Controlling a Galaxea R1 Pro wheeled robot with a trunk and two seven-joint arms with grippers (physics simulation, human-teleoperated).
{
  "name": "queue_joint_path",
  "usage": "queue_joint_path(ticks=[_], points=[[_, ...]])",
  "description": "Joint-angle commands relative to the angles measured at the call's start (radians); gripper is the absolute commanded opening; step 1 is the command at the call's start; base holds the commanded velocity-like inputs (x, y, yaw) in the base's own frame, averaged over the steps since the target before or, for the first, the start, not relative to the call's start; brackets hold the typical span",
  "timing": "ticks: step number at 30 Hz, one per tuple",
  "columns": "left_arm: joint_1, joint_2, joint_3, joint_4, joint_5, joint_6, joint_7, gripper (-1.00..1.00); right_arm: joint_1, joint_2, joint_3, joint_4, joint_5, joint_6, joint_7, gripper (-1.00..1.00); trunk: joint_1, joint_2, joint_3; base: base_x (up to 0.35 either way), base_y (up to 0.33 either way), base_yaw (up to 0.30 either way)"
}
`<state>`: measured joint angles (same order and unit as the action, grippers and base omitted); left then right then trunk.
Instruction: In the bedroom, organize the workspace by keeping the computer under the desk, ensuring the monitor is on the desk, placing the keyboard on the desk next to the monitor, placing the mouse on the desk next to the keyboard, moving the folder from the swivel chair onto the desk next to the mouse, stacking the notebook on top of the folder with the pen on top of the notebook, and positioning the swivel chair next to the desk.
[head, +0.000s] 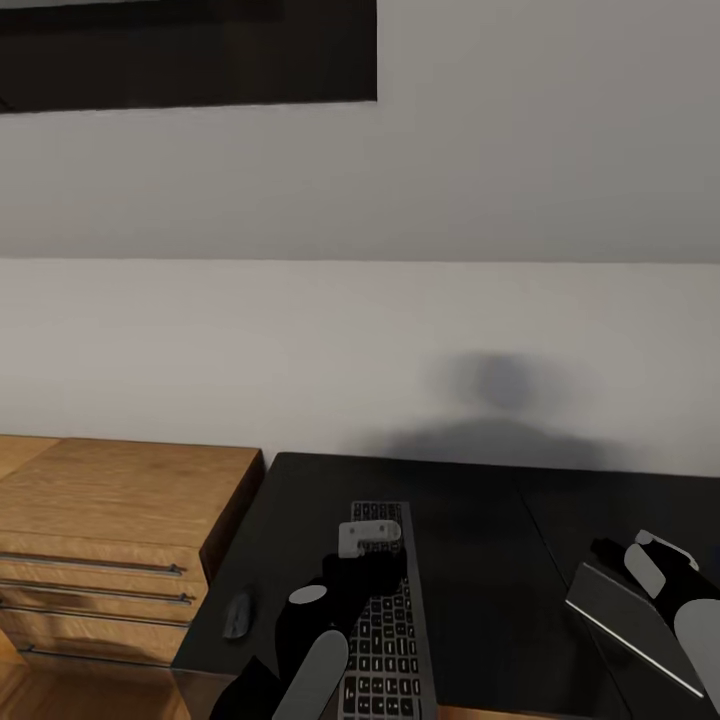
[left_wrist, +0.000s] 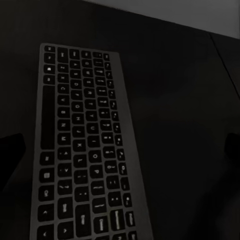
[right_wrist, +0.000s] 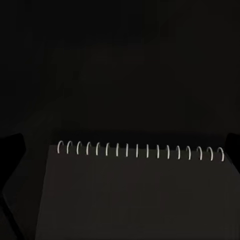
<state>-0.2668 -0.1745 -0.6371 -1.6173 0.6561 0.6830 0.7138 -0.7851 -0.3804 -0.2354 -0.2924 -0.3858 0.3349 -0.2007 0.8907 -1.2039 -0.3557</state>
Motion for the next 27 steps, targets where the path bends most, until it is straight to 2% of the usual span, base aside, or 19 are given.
queue_joint_path(ticks=[1, 27], points=[[-0.001, 0.0, -0.001, -0.001, 0.01, 0.001, 0.01, 1.0, 0.0, 0.0, 0.001, -0.002, -0.01, 0.004, -0.006, 1.0, 0.004, -0.008, -0.004, 0.0, 0.0, 0.0], [-0.001, 0.0, -0.001, -0.001, 0.01, 0.001, 0.01, 1.0, 0.0, -0.001, 0.001, -0.003, -0.01, 0.003, -0.006, 1.0, 0.104, -0.19, -0.086, 0.0, 0.0, 0.0]])
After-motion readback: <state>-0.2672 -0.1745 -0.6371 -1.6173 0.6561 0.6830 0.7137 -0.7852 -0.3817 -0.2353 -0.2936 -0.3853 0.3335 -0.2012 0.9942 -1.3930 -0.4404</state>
